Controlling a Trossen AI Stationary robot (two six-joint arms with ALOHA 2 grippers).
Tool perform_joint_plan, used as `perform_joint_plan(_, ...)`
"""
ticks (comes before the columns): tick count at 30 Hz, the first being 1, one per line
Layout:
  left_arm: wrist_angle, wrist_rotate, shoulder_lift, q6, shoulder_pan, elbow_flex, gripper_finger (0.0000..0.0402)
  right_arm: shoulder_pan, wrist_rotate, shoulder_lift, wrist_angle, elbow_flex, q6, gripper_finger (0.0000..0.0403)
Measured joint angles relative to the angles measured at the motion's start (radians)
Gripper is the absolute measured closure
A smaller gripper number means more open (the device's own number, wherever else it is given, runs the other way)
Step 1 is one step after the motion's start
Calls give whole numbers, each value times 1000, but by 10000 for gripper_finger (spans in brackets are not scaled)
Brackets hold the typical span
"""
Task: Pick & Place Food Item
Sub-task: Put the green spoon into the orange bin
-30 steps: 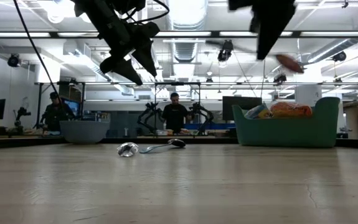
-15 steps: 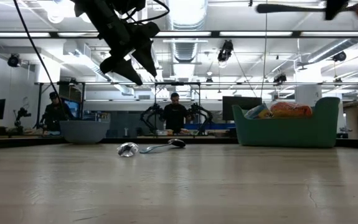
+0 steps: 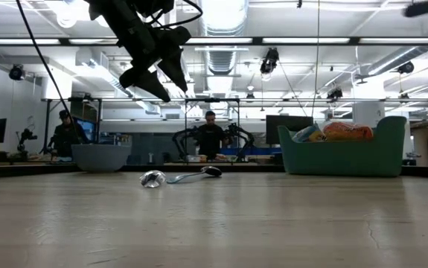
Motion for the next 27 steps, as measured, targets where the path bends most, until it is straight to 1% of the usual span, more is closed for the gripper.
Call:
perform_joint_plan(6,0,0,0,0,0,0,122,96,-64,80,1,0,242,388)
perform_joint_plan(10,0,0,0,0,0,0,122,138,-99,123,1,0,339,388)
perform_joint_plan(13,0,0,0,0,0,0,122,158,-120,154,0,0,366,388)
perform_joint_plan(19,0,0,0,0,0,0,122,167,-221,218,4,-3,400,388)
perform_joint_plan(27,0,0,0,0,0,0,122,172,-240,254,58,-31,387,388)
